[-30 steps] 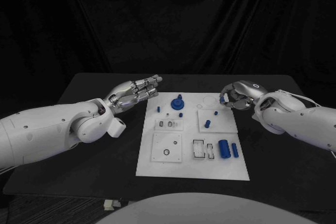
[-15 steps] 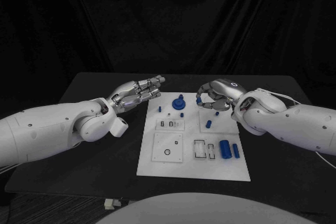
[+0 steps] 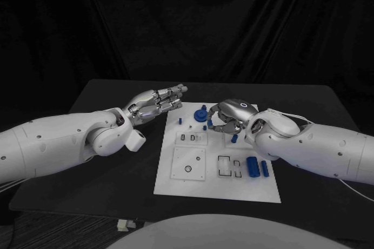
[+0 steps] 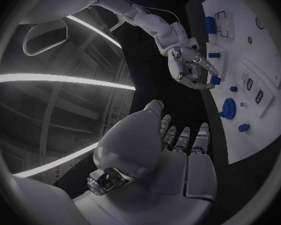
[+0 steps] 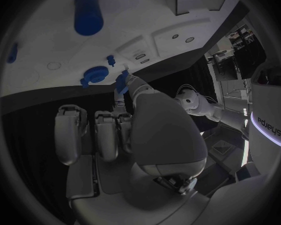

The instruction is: Assemble the parts on the task board

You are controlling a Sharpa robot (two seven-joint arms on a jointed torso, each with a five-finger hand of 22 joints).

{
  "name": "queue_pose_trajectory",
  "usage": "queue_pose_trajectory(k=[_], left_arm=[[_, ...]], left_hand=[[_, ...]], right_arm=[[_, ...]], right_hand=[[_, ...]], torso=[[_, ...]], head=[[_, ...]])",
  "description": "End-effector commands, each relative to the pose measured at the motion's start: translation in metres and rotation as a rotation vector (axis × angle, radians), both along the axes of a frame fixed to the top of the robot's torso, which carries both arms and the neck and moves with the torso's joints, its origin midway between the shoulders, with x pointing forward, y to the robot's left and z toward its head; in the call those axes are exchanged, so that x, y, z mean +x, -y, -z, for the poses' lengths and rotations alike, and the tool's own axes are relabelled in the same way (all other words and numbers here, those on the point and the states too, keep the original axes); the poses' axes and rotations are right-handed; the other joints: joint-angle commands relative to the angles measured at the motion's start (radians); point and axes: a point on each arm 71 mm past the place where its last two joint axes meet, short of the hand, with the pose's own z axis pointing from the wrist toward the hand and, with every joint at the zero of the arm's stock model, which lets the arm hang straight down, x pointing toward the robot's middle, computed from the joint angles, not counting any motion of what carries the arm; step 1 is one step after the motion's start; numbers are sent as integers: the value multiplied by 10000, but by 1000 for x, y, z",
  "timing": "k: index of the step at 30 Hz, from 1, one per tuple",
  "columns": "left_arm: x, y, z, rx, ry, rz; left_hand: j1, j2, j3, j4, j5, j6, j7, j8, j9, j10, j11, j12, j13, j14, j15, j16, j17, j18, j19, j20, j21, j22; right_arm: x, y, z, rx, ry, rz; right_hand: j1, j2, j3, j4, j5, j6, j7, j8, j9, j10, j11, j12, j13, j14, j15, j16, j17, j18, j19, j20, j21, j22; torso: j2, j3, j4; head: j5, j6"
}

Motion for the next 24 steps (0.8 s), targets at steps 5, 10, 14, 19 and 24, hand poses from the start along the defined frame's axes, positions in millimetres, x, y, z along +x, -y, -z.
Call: queue_pose_trajectory(k=[5, 10, 14, 19, 24], left_arm=[[-1, 2, -1, -125, 6, 120], [-1, 3, 0, -125, -6, 144], [-1, 3, 0, -121, -22, 162], [0, 4, 0, -111, -45, 181], [0, 4, 0, -104, -70, 208]], left_hand=[[86, 11, 58, -5, 54, -23, -6, -51, 5, -9, 73, 30, 8, 6, 63, 9, 11, 91, 6, 32, 54, 8], [89, 10, 91, -28, 66, -5, -3, -46, 8, -9, 67, 30, 7, 10, 64, 11, 13, 92, 9, 32, 56, 8], [89, 10, 91, -28, 66, -5, -3, -46, 8, -9, 67, 30, 7, 10, 64, 11, 13, 92, 9, 32, 56, 8], [89, 10, 91, -28, 66, -5, -3, -46, 8, -9, 67, 30, 7, 10, 64, 11, 13, 92, 9, 32, 56, 8], [89, 9, 105, -37, 70, 0, -1, -44, 8, -10, 66, 30, 7, 6, 64, 9, 11, 92, 8, 32, 54, 7]], right_arm=[[-6, -7, 12, -797, -209, 527], [-10, -14, 19, -958, -394, 506], [-12, -18, 21, -987, -421, 466], [-15, -23, 22, -1024, -494, 384], [-17, -27, 24, -1115, -610, 261]], right_hand=[[-31, -79, -64, -57, 7, 38, -8, -6, 200, 1043, 113, 35, 2634, 1075, 74, 30, 2634, 59, 219, 80, -120, 2127], [-73, -100, -78, -69, -23, 7, 7, -41, 188, 1043, 126, 35, 2634, 1075, 86, 30, 2634, 102, 123, 91, -275, 2069], [-86, -103, -80, -73, -38, -2, 11, -52, 184, 1043, 131, 35, 2634, 1075, 90, 30, 2634, 113, 97, 96, -318, 2053], [-99, -106, -83, -77, -54, -8, 14, -61, 182, 1043, 135, 35, 2634, 1075, 94, 30, 2634, 122, 75, 99, -353, 2040], [-118, -106, -87, -82, -81, -9, 18, -70, 179, 1043, 140, 35, 2634, 1075, 98, 30, 2634, 133, 50, 104, -396, 2024]], torso=[[2, 6, 8], [0, 2, -17], [-2, 9, -15], [-13, -5, -25], [-10, -6, -26]], head=[[-18, -2], [-30, -2], [-29, -2], [-16, -2], [-35, -2]])
